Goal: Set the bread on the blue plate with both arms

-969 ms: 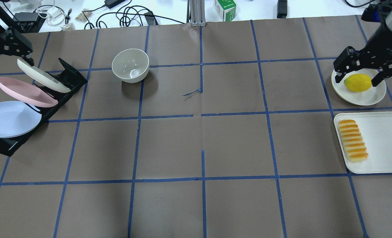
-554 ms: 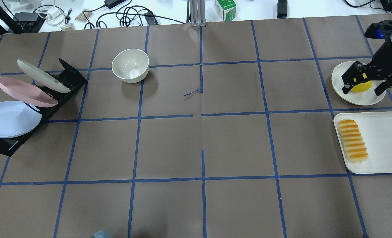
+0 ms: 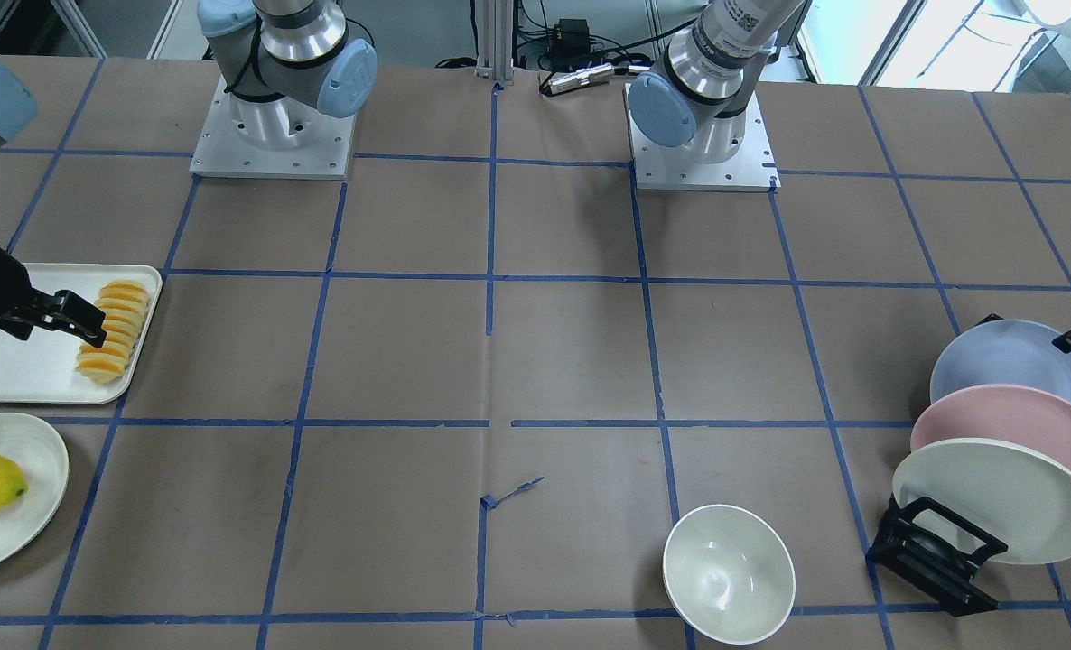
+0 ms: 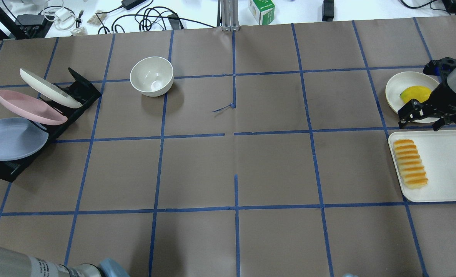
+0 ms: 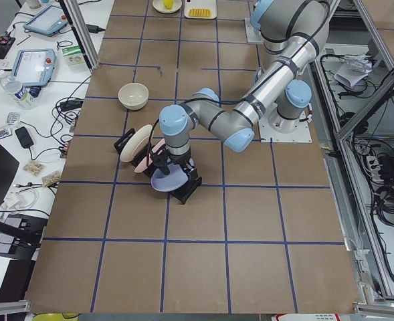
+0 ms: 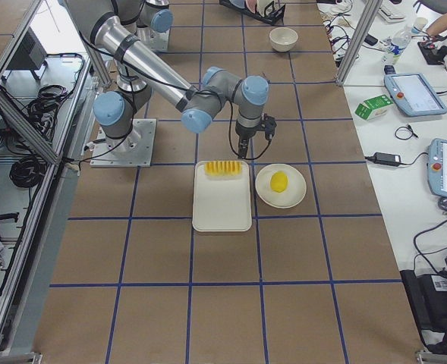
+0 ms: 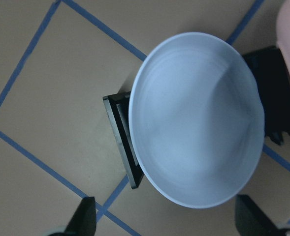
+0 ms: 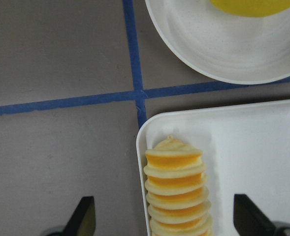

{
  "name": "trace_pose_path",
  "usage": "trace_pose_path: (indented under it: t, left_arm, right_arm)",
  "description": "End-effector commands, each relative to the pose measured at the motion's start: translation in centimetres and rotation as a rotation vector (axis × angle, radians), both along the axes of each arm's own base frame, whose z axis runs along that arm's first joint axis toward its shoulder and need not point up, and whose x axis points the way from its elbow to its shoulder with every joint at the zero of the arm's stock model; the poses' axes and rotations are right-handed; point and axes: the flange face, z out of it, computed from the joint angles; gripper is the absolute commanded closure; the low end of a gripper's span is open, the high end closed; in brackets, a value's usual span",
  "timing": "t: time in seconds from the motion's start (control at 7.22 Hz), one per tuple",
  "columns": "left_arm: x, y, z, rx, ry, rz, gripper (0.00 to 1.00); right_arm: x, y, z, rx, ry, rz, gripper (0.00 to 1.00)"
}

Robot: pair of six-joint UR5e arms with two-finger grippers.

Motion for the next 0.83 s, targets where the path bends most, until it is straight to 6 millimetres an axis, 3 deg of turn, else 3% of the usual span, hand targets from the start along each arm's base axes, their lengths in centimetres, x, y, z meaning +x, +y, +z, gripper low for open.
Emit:
trace_pose_path:
  t: [0.0, 0.14, 0.42, 0.55, 0.69]
  left_arm:
    - [0.9, -0.6, -3.4, 0.032, 0.027, 0.058, 0.14]
    - [1.1, -0.7, -3.4, 0.034, 0.021, 0.059, 0.49]
    - [1.4, -0.4, -3.1, 0.066, -0.016, 0.06, 0.88]
    - [1.5, -0.4, -3.0, 0.066, -0.019, 0.06, 0.99]
    - [1.5, -0.3, -2.4, 0.06, -0.027, 0.059, 1.0]
  right_arm:
    - [-3.3, 0.3, -4.3, 0.035, -0.027, -0.04, 0.0]
    - [-4.2, 0.4, -6.4, 0.052, -0.04, -0.031, 0.0]
    - [-3.3, 1.6, -8.1, 0.086, -0.066, -0.025, 0.0]
    - [-3.1, 2.0, -8.4, 0.11, -0.073, -0.026, 0.0]
    - [-3.1, 2.1, -8.6, 0.115, -0.078, -0.023, 0.0]
